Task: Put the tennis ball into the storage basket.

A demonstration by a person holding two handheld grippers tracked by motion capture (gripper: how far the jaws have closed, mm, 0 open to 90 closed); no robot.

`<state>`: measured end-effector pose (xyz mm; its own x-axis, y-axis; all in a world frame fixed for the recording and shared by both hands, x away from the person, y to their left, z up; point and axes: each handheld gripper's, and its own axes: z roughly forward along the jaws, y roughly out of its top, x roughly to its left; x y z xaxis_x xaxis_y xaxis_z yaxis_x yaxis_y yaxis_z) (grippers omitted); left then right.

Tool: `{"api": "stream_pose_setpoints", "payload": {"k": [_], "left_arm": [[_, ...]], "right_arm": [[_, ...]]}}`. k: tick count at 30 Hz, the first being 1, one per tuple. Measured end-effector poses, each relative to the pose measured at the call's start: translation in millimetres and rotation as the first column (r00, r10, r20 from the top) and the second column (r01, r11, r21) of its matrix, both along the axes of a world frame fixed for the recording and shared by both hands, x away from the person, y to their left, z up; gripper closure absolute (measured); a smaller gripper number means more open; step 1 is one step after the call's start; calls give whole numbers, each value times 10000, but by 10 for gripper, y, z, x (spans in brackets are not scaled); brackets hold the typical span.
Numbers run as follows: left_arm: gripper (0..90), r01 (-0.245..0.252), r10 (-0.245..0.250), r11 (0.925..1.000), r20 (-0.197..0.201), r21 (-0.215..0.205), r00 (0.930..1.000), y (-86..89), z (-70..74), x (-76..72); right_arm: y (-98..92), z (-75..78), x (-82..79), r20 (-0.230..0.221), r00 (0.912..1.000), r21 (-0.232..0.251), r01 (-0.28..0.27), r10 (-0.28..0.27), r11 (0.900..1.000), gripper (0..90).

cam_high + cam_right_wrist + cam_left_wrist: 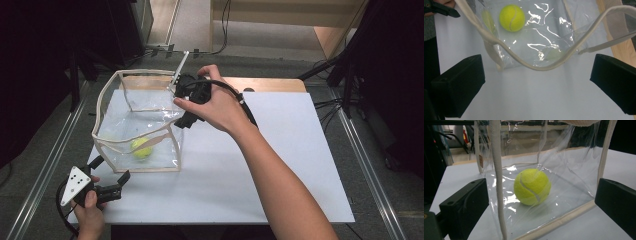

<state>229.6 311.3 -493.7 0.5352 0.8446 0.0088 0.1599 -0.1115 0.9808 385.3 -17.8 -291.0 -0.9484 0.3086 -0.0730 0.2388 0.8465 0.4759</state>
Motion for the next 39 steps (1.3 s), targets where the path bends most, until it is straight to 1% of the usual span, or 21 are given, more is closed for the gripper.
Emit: {"api": "stream_pose_setpoints", "payload": {"k": [13, 14, 15, 16, 17, 21, 24, 36, 37, 38, 39], "left_arm": [[0, -17, 17, 10000, -2, -38, 10000, -8, -1, 2], [0, -20, 20, 10000, -1, -21, 10000, -7, -1, 2], [0, -18, 18, 10000, 2, -38, 10000, -8, -1, 3], [0, -16, 16, 10000, 0, -21, 10000, -7, -1, 3], [0, -17, 17, 10000, 0, -20, 10000, -8, -1, 3], [0, -18, 18, 10000, -1, -14, 10000, -8, -1, 3], [0, -21, 21, 10000, 6, -20, 10000, -8, -1, 4], [0, -15, 15, 10000, -9, 42, 10000, -8, -1, 2], [0, -12, 12, 10000, -11, 47, 10000, -8, -1, 2], [0, -5, 5, 10000, -13, 47, 10000, -8, 0, 2], [0, -5, 5, 10000, -13, 67, 10000, -7, 0, 2]], "right_arm": [[-117, -109, -64, -77, 10000, 110, 24, -24, 9999, 0], [-124, -118, -68, -22, 10000, 136, -37, 37, 9999, 0], [-131, -123, -84, -62, 10000, 113, 73, -73, 9999, 0], [-142, -132, -83, 19, 10000, 81, -11, 11, 10000, 0], [-150, -138, -96, 11, 10000, 84, 72, -72, 9999, 0], [-194, -168, -112, 13, 10000, 211, 15, -15, 9998, 0], [-218, -197, -126, -9, 10000, 226, 89, -89, 9997, 0], [-274, -285, -200, 79, 10000, 242, -10, 8, 9997, 0], [-282, -288, -210, 79, 10000, 199, -1, -1, 9998, 0], [-288, -298, -222, 79, 9999, 254, 63, -65, 9997, 0], [-296, -307, -224, 103, 9999, 257, -17, 14, 9997, 0]]}}
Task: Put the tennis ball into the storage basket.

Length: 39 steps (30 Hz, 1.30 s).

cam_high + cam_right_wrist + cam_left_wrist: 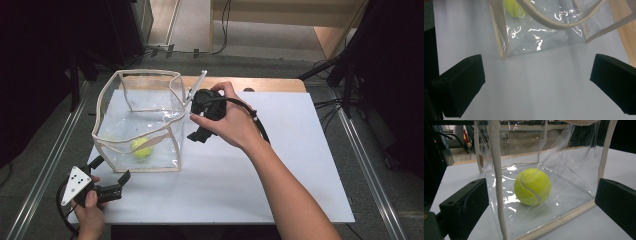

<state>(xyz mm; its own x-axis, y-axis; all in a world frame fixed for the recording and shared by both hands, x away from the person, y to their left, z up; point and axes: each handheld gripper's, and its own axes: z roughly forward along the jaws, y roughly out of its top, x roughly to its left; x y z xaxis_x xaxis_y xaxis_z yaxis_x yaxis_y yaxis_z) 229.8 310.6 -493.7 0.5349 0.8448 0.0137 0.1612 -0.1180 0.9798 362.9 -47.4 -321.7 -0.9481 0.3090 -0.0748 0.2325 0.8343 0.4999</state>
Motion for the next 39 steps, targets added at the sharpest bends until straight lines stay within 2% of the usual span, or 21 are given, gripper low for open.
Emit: {"api": "stream_pose_setpoints", "payload": {"k": [13, 24, 39], "left_arm": [[0, -1, 1, 10000, 24, 27, 10000, -4, 0, -2], [0, -5, 5, 10000, 22, 31, 10000, -5, 0, -4], [0, -16, 16, 10000, 38, 40, 10000, -8, -1, -4]], "right_arm": [[-129, -152, -42, -146, 9997, 215, 185, -182, 9996, 0], [-212, -216, -111, -77, 9996, 35, 273, -273, 9996, 0], [-338, -320, -211, -35, 9993, 95, 362, -362, 9993, 0]]}}
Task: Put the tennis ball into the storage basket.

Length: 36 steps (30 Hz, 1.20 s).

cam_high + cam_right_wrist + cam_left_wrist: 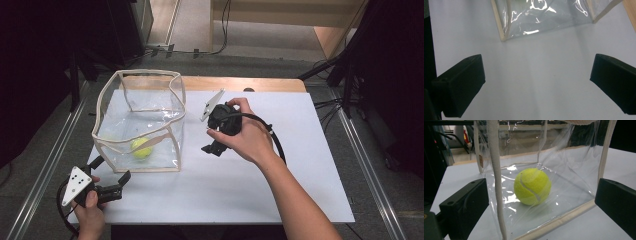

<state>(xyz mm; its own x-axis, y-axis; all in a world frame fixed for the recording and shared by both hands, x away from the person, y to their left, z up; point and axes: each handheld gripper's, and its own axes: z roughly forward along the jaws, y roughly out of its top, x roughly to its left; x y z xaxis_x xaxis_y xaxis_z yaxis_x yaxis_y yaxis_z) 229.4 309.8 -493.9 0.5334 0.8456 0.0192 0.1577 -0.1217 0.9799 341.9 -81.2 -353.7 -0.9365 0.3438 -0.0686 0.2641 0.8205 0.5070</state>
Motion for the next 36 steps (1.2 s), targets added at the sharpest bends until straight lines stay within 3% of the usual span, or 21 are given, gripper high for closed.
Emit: {"api": "stream_pose_setpoints", "payload": {"k": [36], "left_arm": [[0, -46, 46, 10000, -12, 44, 10000, -4, -1, -5]], "right_arm": [[-489, -257, -144, -199, 9974, 346, 695, -689, 9970, 0]]}}
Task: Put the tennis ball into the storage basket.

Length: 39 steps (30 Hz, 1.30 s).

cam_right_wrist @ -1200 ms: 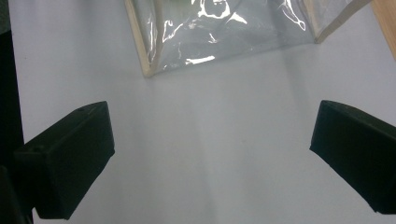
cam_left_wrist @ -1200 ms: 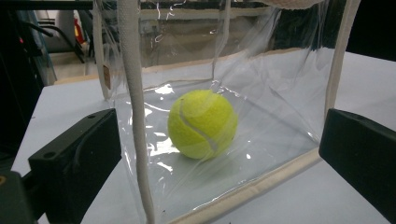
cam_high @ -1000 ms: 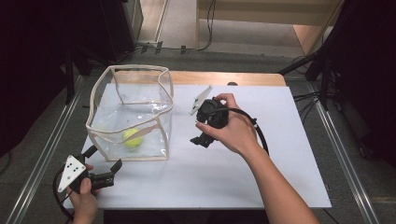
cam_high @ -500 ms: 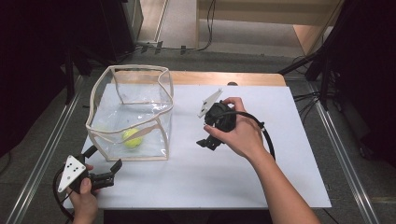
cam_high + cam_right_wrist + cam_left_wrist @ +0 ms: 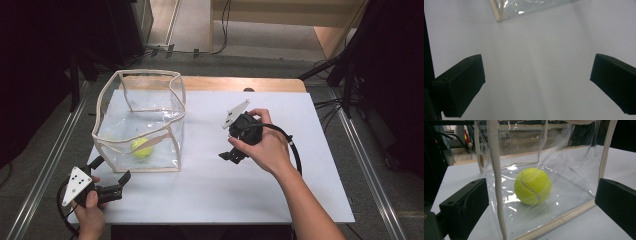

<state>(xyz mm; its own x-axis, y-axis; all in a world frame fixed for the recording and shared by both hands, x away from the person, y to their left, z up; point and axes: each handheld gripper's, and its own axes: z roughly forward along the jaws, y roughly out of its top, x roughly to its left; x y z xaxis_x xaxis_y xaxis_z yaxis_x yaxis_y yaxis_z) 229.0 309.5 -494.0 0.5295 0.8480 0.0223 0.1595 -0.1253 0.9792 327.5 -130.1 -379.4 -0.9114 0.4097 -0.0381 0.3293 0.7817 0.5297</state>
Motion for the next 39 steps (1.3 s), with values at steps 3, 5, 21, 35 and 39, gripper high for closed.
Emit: {"api": "stream_pose_setpoints", "payload": {"k": [3, 5, 21, 35, 39], "left_arm": [[0, -2, 2, 10000, 2, -5, 10000, -1, 0, 0], [0, -5, 5, 10000, -2, -12, 10000, -1, 0, 0], [0, 8, -8, 10000, -5, 4, 10000, -1, 0, 0], [0, -5, 5, 10000, -3, 1, 10000, -4, -1, -1], [0, -12, 12, 10000, -1, 14, 10000, -5, -1, -2]], "right_arm": [[-49, -27, -3, 90, 9999, 93, -58, 58, 9999, 0], [-74, -45, -19, 5, 9999, 117, 110, -110, 9999, 0], [-312, -239, -77, -163, 9985, 507, 531, -524, 9973, 0], [-537, -396, -183, -260, 9939, 887, 1087, -1068, 9901, 0], [-617, -436, -215, -280, 9923, 1044, 1228, -1205, 9869, 0]]}}
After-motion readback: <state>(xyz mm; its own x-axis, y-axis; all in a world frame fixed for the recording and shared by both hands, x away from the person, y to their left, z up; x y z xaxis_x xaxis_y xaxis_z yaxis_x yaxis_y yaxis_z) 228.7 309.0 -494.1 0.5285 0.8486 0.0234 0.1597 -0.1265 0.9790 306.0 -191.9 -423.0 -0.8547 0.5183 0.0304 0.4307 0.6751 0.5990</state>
